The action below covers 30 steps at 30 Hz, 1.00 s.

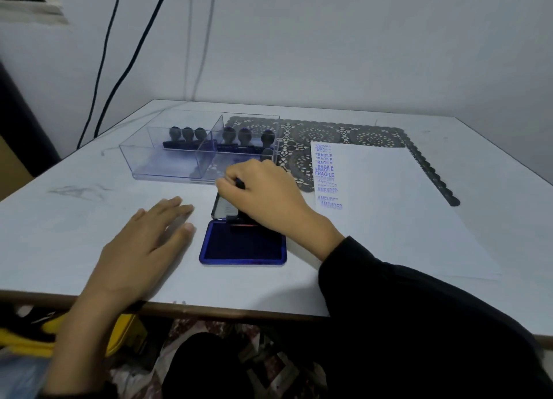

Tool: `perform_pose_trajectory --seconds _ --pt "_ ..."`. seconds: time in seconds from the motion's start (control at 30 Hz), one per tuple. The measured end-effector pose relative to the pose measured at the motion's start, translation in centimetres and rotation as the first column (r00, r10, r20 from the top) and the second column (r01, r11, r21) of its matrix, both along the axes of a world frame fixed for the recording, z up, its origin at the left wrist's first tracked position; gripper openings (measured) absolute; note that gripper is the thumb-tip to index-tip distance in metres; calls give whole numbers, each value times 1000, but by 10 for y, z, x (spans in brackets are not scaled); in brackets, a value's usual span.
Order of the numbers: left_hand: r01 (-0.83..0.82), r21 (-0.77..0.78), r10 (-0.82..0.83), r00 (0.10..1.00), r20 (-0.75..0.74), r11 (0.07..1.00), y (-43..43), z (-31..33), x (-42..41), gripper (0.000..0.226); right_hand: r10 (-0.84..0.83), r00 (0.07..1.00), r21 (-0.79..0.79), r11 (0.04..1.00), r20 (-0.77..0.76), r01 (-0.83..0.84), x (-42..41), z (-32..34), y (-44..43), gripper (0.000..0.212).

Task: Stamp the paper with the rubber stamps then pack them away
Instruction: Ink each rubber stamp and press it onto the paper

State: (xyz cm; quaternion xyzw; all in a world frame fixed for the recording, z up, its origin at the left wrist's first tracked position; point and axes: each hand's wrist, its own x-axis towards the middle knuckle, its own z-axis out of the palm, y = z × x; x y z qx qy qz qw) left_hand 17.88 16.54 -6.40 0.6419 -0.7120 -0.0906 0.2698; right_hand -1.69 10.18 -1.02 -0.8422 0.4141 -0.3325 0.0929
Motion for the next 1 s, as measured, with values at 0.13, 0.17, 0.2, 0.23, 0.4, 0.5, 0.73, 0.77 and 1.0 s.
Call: perform_pose_trajectory --seconds 0.13,0.17,0.2,0.23,0.4,0.5,0.73,0.77,1.0 --pt "-3 3 3 1000 21 1000 0 1 -2 64 7 998 34 999 -68 -5 6 -2 -2 39" --pt "-6 7 6 1000 23 1000 0 1 -2 66 6 997 28 1000 -73 -3 7 -2 -2 38" --pt "-10 12 9 1000 26 1000 -1 2 -2 68 2 997 20 1000 -78 0 8 -2 -2 37" --pt "-13 17 13 999 29 1000 0 2 -2 71 -4 996 12 1000 -84 5 8 -3 -2 37" --pt "-43 42 41 998 56 998 3 4 -6 83 -34 994 11 999 -108 36 9 -10 -1 38" --pt "-55 59 51 997 58 997 5 8 -9 85 -64 993 -8 998 -97 64 11 -13 1 36" --pt "-62 66 59 997 48 996 8 11 -11 86 -111 988 -78 992 -106 102 14 -15 4 39" --pt "-61 69 58 997 49 996 7 11 -11 87 -114 988 -89 990 -106 105 14 -16 5 37" --pt "-78 90 74 996 46 993 11 16 -15 86 -160 982 -170 975 -95 143 16 -20 11 29"
